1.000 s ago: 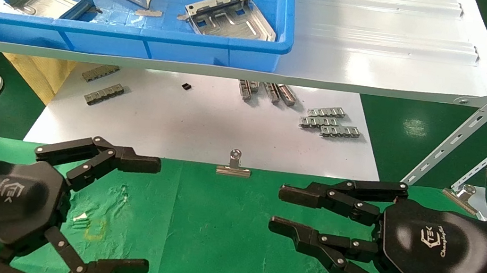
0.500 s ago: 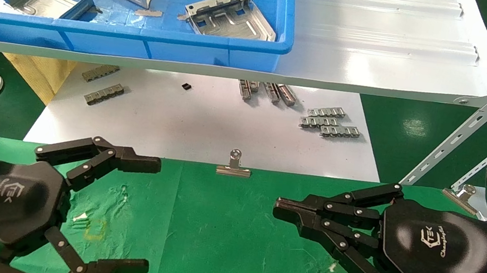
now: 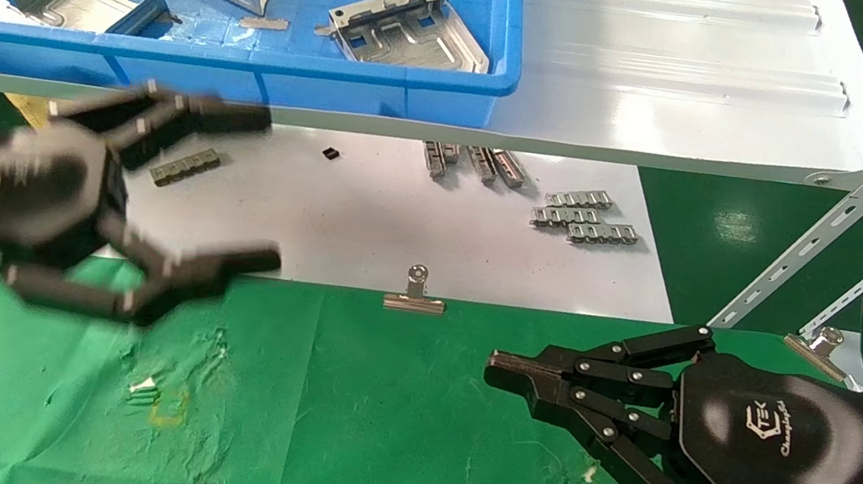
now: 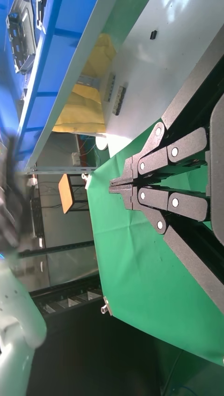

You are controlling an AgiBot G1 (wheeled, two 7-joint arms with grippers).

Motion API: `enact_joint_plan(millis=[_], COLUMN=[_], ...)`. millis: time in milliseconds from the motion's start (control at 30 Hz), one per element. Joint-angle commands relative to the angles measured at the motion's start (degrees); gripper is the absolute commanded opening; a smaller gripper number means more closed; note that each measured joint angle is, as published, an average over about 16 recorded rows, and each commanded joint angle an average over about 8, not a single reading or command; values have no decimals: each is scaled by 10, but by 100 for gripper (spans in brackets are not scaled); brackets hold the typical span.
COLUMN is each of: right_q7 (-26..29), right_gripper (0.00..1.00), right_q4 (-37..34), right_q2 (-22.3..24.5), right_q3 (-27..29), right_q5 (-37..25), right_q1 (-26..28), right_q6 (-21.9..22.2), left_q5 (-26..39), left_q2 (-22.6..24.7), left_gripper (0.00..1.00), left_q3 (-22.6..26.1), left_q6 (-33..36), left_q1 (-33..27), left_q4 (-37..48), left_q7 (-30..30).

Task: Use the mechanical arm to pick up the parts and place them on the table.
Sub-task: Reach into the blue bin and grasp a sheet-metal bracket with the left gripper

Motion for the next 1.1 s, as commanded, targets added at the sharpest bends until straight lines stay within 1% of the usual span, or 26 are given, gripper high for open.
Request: enact_joint_plan(millis=[33,167,267,367,500,533,567,767,800,833,1100], right_q7=[0,0,0,0,0,0,0,0,0,0,0], right_gripper=[0,0,0,0,0,3,9,84,93,100,100], right_q4=[0,0,0,0,0,0,0,0,0,0,0], right_q2=[0,0,0,0,0,0,0,0,0,0,0], right_q3=[0,0,0,0,0,0,0,0,0,0,0], right_q5=[0,0,0,0,0,0,0,0,0,0,0], right_q1=[0,0,0,0,0,0,0,0,0,0,0], right_q6=[0,0,0,0,0,0,0,0,0,0,0], left_q5=[15,82,134,187,251,264,277,311,313,314,320], left_q2=[12,67,107,142,174,180,185,218,222,227,242], left_gripper=[100,100,100,100,100,97,85,10,0,0,0], left_q3=[1,35,60,83,114,121,127,146,147,148,151], left_q6=[-16,-33,-61,-110,-174,-187,-198,-251,-259,-266,-296], left_q1=[-43,-159,-234,-296,-354,-365,-374,-401,-403,-404,-416], left_q4=[21,140,241,332,424,442,458,536,545,553,592], left_q7=[-2,3,11,22,34,36,38,43,44,46,61])
